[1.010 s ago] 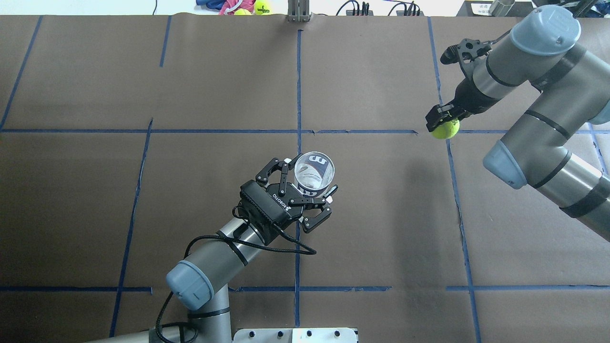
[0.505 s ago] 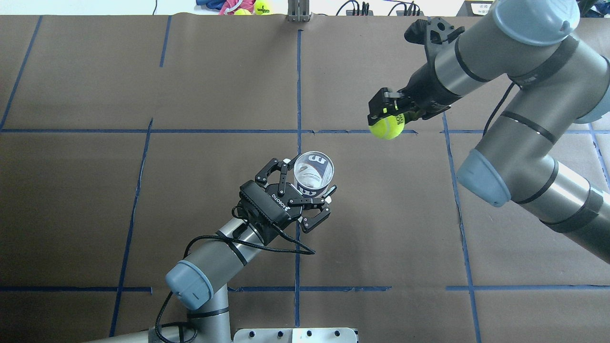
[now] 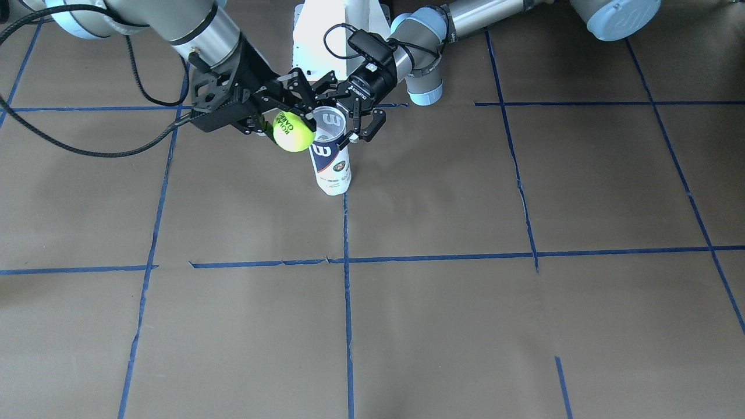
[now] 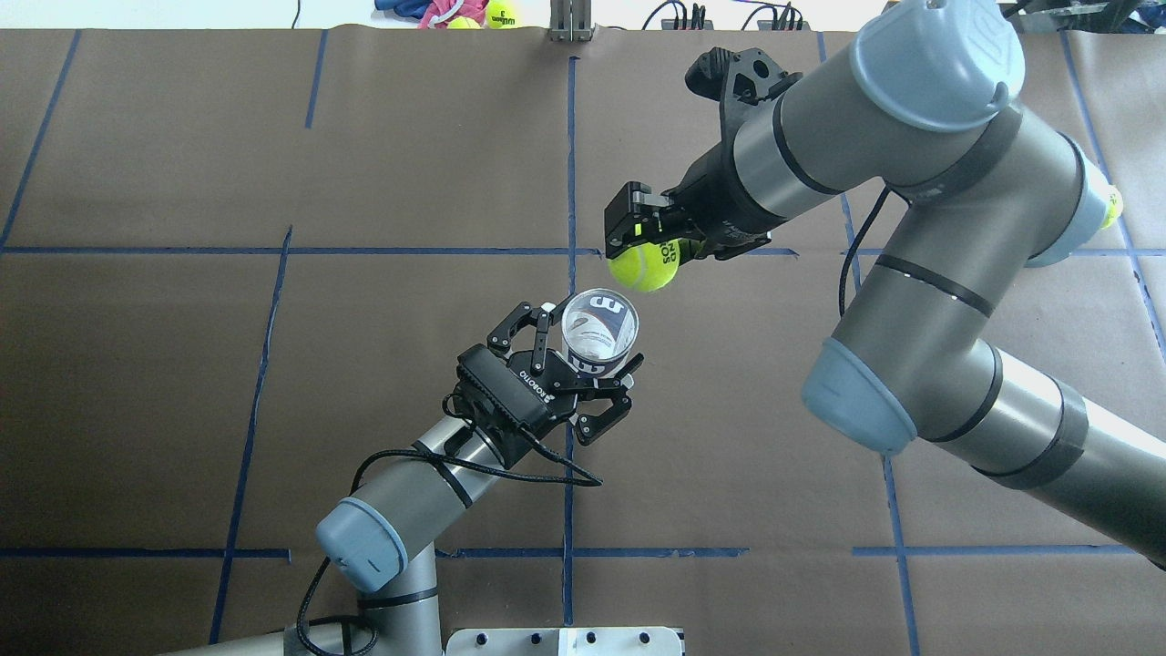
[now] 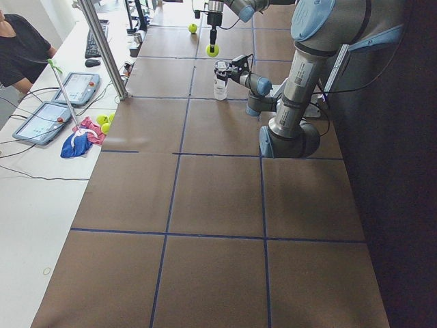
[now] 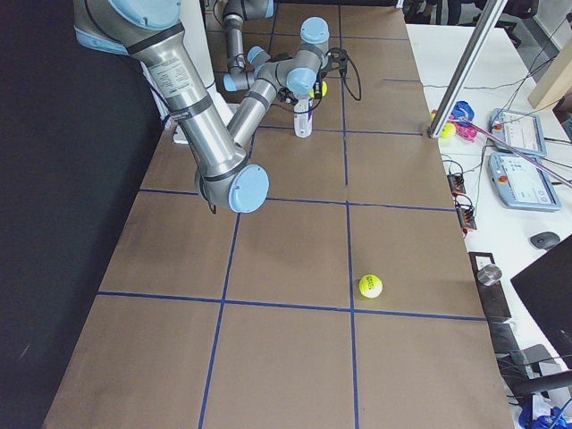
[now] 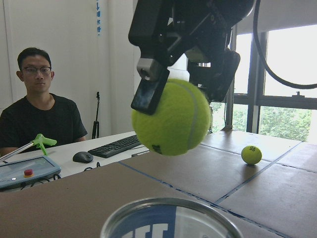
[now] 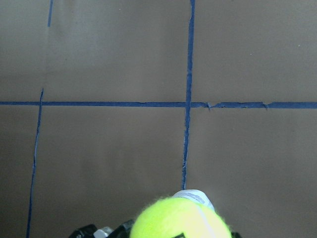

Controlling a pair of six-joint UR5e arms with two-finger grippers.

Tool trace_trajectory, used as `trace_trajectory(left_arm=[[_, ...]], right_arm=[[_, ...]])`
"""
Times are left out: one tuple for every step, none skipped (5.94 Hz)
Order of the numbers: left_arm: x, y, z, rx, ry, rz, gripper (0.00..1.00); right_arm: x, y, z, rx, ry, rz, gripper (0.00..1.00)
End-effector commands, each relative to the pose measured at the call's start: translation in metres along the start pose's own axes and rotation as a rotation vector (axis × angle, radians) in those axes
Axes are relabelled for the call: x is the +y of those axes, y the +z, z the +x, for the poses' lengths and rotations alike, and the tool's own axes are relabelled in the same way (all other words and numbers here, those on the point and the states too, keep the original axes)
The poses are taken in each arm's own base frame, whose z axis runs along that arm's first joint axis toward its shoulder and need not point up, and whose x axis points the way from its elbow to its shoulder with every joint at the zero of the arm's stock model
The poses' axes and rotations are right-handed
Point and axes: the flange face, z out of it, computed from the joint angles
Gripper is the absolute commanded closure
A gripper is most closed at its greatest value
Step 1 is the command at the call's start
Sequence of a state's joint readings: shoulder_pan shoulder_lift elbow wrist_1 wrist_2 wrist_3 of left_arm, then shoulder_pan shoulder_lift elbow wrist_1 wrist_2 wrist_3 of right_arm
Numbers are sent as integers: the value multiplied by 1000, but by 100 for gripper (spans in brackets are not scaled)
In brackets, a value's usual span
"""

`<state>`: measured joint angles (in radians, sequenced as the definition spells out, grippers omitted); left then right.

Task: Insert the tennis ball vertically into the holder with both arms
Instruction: 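Carry the tennis ball with the right gripper over the can's opening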

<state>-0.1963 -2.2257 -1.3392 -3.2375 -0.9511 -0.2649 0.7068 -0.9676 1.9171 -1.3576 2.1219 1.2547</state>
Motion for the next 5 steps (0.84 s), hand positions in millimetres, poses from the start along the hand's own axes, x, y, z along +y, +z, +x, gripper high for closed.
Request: trace_trajectory(left_arm=[[0,0,0,0,1,1,5],[0,0,0,0,1,1,5],[0,0,0,0,1,1,5],[1,0,-1,0,1,-1,5],[1,0,-1,0,1,-1,5]], right_arm=[[30,10,-20,-20,-10,-2,99],[38,17,-22,-15,-7,-2,98],[39,17,-21,-15,-8,-7,96],[42,15,-20,-20,-11,-10,81],[43,15,-22,-21,-12,-11,55]])
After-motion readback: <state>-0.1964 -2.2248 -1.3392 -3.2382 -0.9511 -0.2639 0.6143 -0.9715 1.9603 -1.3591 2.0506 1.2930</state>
